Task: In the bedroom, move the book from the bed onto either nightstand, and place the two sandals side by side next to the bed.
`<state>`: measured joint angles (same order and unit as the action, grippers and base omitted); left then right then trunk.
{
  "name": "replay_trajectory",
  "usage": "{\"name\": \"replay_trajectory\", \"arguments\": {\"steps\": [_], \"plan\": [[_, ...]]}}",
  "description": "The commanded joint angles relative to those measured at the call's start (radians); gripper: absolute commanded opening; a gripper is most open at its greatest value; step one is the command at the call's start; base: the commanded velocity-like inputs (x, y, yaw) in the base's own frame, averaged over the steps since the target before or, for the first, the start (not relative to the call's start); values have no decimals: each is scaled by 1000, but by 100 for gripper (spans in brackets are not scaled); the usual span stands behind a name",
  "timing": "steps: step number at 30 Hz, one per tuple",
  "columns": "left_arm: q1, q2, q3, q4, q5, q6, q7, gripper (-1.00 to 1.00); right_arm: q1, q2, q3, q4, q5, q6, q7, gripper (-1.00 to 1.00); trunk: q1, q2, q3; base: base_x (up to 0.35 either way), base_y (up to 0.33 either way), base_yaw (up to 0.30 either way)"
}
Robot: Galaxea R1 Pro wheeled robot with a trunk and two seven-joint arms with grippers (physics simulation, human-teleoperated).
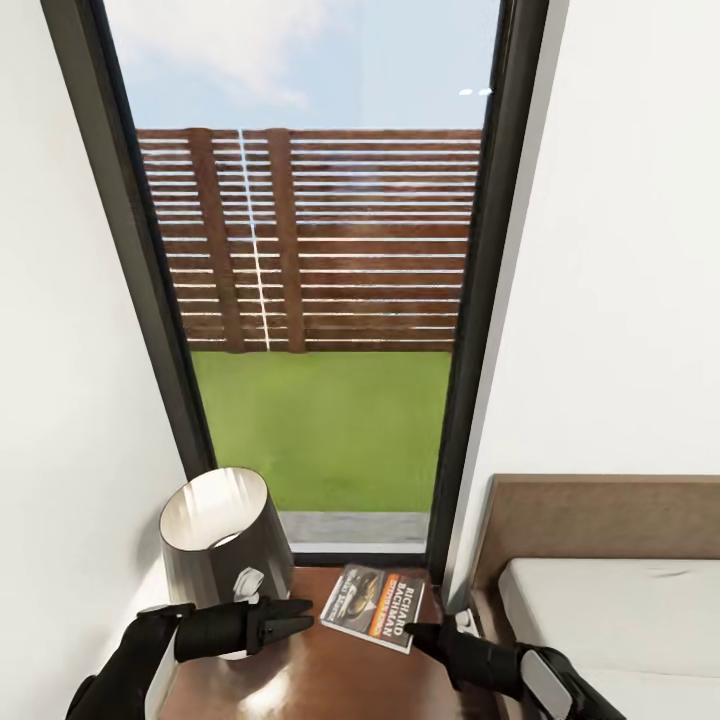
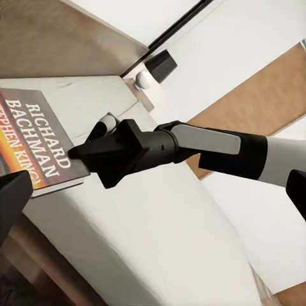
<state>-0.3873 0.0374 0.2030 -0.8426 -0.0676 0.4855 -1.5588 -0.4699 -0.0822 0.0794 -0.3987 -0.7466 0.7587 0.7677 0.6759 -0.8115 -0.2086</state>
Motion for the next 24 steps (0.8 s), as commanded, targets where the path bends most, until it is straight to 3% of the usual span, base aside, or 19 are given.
{"name": "replay_trajectory", "arguments": {"steps": [1, 24], "plan": [[-1, -1, 3, 0, -7, 10, -6, 100, -1, 0, 7, -1, -9, 6, 0, -100, 4, -8, -5, 0, 0, 0], [-1, -1, 4, 0, -6, 12, -6, 100, -1, 4, 10, 2, -10, 11, 1, -100, 92, -169, -77, 0, 0, 0]]}}
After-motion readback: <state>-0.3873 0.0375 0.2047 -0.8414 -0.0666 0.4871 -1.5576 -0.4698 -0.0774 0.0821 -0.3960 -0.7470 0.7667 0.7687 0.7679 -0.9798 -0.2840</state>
